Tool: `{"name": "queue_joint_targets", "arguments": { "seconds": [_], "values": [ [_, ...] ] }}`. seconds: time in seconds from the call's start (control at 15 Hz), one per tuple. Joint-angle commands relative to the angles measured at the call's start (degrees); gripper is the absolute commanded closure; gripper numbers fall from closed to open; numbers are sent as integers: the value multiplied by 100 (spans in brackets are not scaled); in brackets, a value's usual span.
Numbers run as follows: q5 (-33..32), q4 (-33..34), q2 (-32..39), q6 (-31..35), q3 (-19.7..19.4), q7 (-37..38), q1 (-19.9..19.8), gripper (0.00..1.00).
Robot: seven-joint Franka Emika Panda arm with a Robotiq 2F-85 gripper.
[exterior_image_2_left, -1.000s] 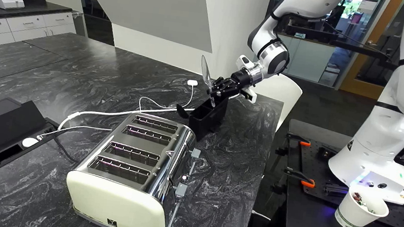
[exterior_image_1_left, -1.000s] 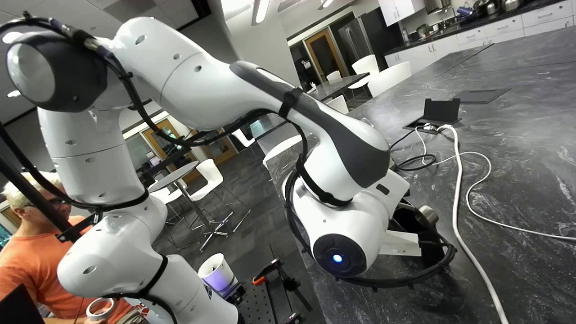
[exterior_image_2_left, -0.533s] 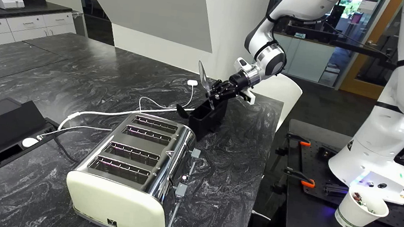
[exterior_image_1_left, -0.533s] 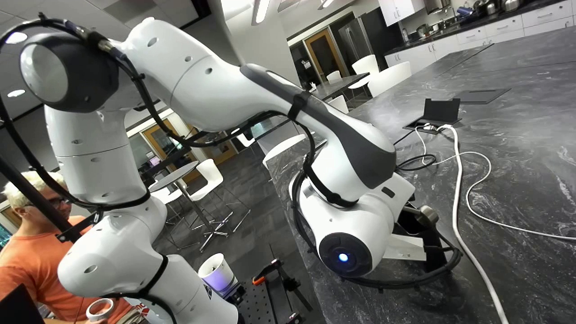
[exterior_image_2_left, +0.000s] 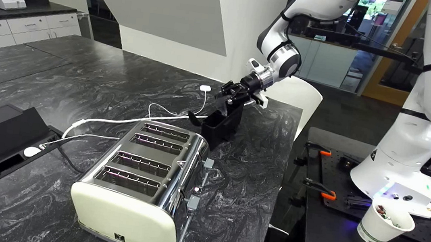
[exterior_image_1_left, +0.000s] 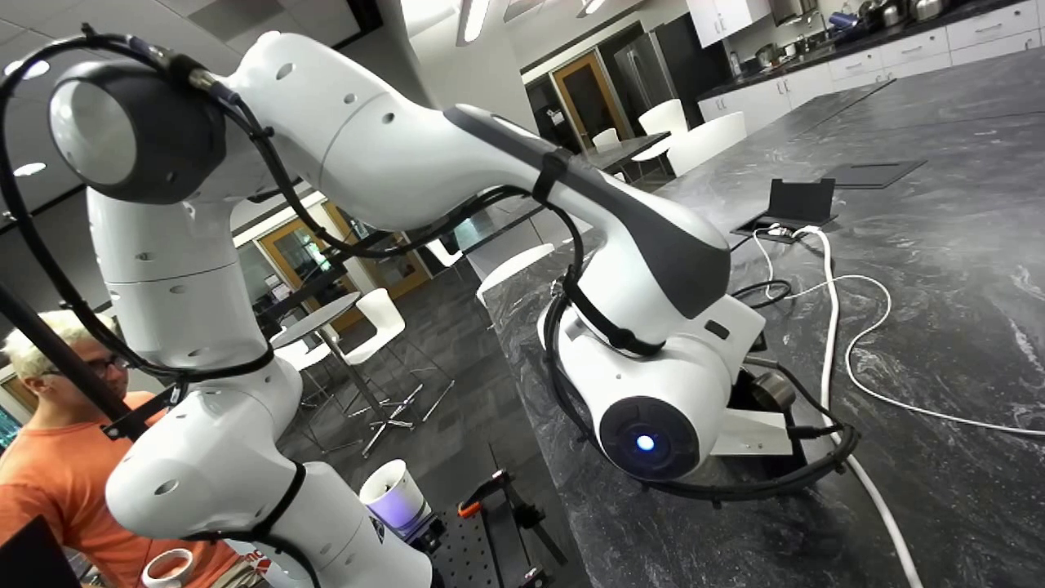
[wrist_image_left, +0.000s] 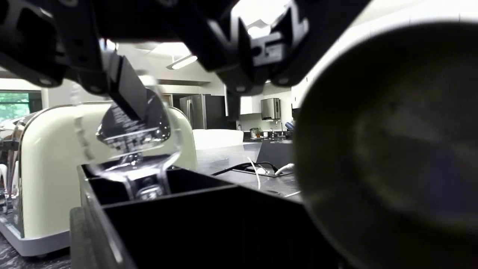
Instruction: Put the black spoon in the cutlery holder followed by the clear butter knife
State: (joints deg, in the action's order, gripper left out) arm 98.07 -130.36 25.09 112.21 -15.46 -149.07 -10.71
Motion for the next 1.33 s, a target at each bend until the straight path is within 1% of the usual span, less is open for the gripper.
{"name": "queue_joint_targets", "arguments": {
  "seconds": [0.0,0.07,0.13,0.27,0.4,0.53,0.6,0.67,0.8,0.93,1.07,1.27],
  "values": [
    [-148,115,-45,152,-24,3,-26,10],
    [-197,81,-122,117,-42,3,-43,1],
    [-267,28,-242,98,-64,3,-45,0],
    [-476,-87,-504,70,-104,3,-43,0],
    [-883,-285,-898,77,-135,6,-24,0],
    [-1410,-636,-1335,142,-131,8,10,0],
    [-1758,-794,-1608,276,-127,157,54,0],
    [-2074,-938,-1851,479,-112,375,100,0],
    [-2607,-1228,-2370,1213,-19,819,202,0],
    [-3234,-1449,-2803,1884,148,1419,243,0],
    [-3573,-1647,-3217,2491,347,1804,244,0],
    [-4028,-1846,-3667,3053,598,2250,243,0]
  ]
}}
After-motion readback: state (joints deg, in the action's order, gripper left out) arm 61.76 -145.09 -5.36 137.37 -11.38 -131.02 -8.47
